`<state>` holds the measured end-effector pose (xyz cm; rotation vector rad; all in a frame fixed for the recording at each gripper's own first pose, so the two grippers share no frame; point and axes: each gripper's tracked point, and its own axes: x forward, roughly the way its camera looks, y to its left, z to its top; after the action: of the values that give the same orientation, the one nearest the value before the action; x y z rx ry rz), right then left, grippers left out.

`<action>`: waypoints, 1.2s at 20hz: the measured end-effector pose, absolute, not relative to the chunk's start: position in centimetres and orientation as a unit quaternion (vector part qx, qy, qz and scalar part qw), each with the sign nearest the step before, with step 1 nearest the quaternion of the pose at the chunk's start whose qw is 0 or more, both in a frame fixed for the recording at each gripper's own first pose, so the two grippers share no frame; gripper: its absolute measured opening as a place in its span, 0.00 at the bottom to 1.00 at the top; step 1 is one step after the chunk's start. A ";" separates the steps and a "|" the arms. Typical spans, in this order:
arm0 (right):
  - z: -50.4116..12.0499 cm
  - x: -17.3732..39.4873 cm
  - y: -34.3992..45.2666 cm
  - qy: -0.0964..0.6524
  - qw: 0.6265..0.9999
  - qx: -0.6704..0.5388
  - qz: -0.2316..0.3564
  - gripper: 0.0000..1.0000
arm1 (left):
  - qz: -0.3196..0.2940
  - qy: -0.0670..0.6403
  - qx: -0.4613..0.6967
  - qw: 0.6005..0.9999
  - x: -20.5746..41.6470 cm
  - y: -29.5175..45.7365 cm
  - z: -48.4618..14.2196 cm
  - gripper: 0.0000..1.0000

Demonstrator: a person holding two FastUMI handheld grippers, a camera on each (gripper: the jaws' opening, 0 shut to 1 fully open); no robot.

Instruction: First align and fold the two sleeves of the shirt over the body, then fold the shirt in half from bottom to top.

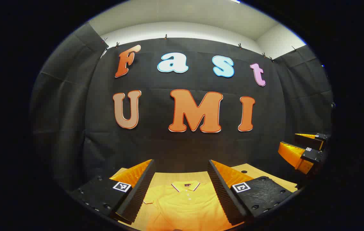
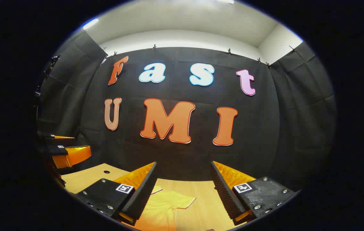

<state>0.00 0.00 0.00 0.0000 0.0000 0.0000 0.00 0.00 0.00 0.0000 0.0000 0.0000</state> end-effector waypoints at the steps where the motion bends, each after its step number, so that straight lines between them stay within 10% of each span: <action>1: 0.2 0.1 0.2 -0.003 1.000 0.000 0.003 0.98 | 0.007 0.001 0.004 1.000 -0.1 0.4 -0.2 0.98; 24: -9.0 8.3 0.3 0.093 0.994 -0.012 0.053 0.98 | 0.067 -0.043 0.057 0.995 0.5 0.4 0.9 0.98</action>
<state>8.33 0.28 -9.04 -0.0247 0.1854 0.1071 0.50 0.40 0.95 0.1137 -0.0856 0.1341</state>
